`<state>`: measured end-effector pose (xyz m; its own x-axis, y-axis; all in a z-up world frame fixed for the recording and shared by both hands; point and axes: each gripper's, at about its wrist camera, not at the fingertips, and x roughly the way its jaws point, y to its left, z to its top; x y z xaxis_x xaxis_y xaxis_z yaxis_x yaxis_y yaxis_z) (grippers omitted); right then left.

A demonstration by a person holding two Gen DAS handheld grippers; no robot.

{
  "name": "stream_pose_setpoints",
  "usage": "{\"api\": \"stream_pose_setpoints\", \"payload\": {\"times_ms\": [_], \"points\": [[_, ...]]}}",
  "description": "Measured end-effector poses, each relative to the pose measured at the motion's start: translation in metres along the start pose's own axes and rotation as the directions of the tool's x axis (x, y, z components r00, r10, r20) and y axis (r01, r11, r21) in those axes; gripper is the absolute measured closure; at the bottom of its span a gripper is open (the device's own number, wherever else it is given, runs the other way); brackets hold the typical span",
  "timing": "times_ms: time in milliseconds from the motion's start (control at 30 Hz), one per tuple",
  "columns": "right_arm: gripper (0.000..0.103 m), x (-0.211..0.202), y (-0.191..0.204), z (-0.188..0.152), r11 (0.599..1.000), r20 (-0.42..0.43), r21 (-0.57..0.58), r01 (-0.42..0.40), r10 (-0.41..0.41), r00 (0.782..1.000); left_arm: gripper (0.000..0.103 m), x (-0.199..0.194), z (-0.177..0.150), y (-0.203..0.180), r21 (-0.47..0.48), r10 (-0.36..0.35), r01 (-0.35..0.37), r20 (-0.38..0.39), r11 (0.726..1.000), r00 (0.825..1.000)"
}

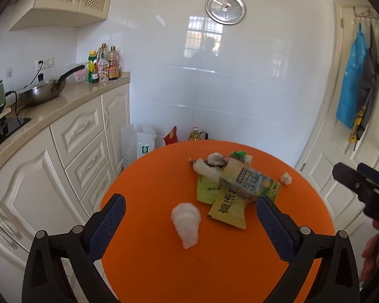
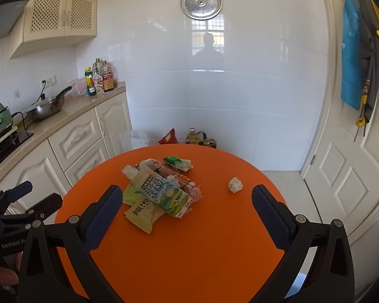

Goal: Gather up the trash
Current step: 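Grasp the white tissue wad with the left gripper while the right gripper grasps the milk carton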

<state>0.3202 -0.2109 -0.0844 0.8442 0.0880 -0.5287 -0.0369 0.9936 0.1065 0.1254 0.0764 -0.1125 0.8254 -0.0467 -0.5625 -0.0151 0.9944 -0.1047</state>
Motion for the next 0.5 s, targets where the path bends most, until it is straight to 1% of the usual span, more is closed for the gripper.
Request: {"api": "stream_pose_setpoints", "payload": {"times_ms": [67,133,167,200,233,300,367,433,500], "points": [[0.0,0.007,0.004,0.0,1.0,-0.01,-0.012,0.0,0.0,1.0,0.001,0.006,0.002,-0.005,-0.005,0.003,-0.003,-0.019,1.0,1.0],[0.0,0.017,0.008,0.0,1.0,-0.03,-0.031,-0.001,0.0,1.0,0.001,0.01,-0.005,-0.009,-0.01,0.005,-0.005,-0.044,1.0,0.999],[0.0,0.022,0.009,0.0,0.999,-0.039,-0.04,0.002,-0.003,0.999,0.001,0.02,0.005,-0.012,-0.011,0.005,-0.006,-0.057,1.0,0.998],[0.0,0.028,0.011,-0.001,0.999,-0.051,-0.05,0.003,-0.005,0.999,0.001,0.025,0.002,-0.015,-0.01,0.008,-0.008,-0.07,1.0,0.998],[0.0,0.033,0.012,-0.001,0.998,-0.062,-0.057,0.002,-0.005,0.998,0.001,0.032,0.008,-0.017,-0.011,0.008,-0.009,-0.083,1.0,0.996],[0.0,0.045,0.013,-0.002,0.997,-0.087,-0.077,0.003,-0.009,0.996,0.001,0.05,0.01,-0.021,-0.018,0.008,-0.01,-0.122,1.0,0.993],[0.0,0.057,0.016,-0.003,0.995,-0.107,-0.095,0.006,-0.016,0.994,0.001,0.074,0.022,-0.021,-0.023,0.01,-0.014,-0.153,1.0,0.988],[0.0,0.073,0.016,-0.006,0.994,-0.136,-0.112,0.001,-0.016,0.991,0.001,0.09,0.021,-0.026,-0.02,0.019,-0.023,-0.187,1.0,0.982],[0.0,0.087,0.019,-0.008,0.992,-0.158,-0.127,0.002,-0.022,0.987,0.001,0.12,0.045,-0.024,-0.021,0.023,-0.028,-0.212,0.999,0.977]]}}
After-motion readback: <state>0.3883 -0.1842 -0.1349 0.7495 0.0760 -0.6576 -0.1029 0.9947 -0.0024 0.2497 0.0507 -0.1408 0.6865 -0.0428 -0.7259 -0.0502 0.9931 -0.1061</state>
